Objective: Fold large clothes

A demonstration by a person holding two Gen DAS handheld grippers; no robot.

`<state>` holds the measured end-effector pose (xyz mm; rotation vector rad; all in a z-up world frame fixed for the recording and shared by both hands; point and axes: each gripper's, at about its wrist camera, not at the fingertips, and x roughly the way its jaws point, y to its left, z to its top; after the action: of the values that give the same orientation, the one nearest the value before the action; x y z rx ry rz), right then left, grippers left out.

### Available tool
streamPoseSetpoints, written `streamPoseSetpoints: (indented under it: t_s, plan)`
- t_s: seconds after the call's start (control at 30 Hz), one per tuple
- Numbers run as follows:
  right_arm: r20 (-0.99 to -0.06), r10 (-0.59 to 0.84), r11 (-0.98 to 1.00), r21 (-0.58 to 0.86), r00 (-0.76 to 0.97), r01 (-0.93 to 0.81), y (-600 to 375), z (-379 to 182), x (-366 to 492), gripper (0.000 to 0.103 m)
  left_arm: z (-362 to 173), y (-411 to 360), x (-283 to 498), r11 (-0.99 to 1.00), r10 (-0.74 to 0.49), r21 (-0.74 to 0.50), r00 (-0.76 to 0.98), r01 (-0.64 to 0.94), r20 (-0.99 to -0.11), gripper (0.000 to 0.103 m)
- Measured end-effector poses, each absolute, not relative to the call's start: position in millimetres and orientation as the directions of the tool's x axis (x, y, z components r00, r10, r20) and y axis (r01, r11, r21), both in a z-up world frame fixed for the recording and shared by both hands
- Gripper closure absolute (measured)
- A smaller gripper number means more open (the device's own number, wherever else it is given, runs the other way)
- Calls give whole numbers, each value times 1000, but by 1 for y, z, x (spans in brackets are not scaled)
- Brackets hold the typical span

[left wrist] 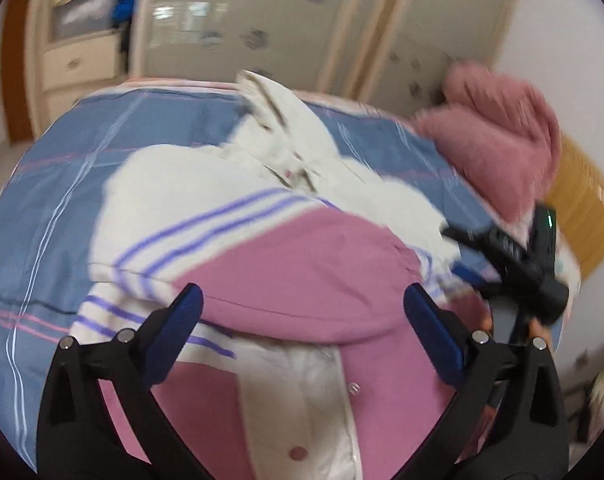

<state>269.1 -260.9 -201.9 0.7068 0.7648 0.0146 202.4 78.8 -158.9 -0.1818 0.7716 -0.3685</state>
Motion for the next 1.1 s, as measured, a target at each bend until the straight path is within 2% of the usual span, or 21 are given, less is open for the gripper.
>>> streamPoseSetpoints:
  t_s: [0.03,0.13,0.23,0.3,0.37,0.43,0.47,0.7,0.73,0.77,0.8,0.87,0.93,1.03,1.1]
  plan:
    - [-665,245,768,577,705,278,-259,-203,270,1,-162,90,210,924,-377,-317,661,216,-649,2]
    - [-680,337,709,638,651,300,-249,-217,269,1,-175,120,242,927,-329,-363,667,93,-669,2]
    - [-749,312,795,543,584,272,-211,-221,277,2,-195,131,276,932,-282,-362,634,4,-720,2]
    - [-750,356,805,549,557,226,-189,-222,279,22,-208,131,289,939,-259,-343,609,-24,-750,2]
    - [-766,309,859,479,563,180,-165,-213,282,59,-221,128,294,956,-208,-289,590,-46,-780,2]
    - [-721,339,862,496,604,108,-152,-202,284,69,-231,125,294,973,-147,-223,587,-59,-796,2]
    - [-716,329,866,488,616,105,-151,-199,285,70,-235,126,294,976,-132,-208,580,-65,-804,2]
    - [-633,106,946,301,767,118,-165,-138,323,75,-247,134,296,950,-195,-296,547,-102,-814,2]
    - [-623,80,953,276,778,122,-170,-133,328,79,-248,131,296,952,-193,-290,545,-97,-816,2]
    - [-625,64,955,264,778,133,-177,-134,335,94,-249,129,297,954,-188,-283,544,-96,-818,2]
    - [-633,23,957,238,774,166,-183,-138,344,99,-251,125,298,960,-161,-258,539,-108,-826,2]
    - [-674,-40,949,206,738,240,-204,-156,361,98,-254,119,300,966,-134,-229,530,-119,-837,2]
    - [-742,23,932,259,671,255,-223,-183,375,98,-253,116,299,968,-118,-216,531,-125,-839,2]
    - [-766,31,921,272,643,279,-233,-205,374,97,-245,116,298,959,-137,-247,545,-135,-827,2]
    - [-764,45,921,282,644,270,-232,-205,369,81,-234,122,293,939,-169,-312,591,-148,-789,2]
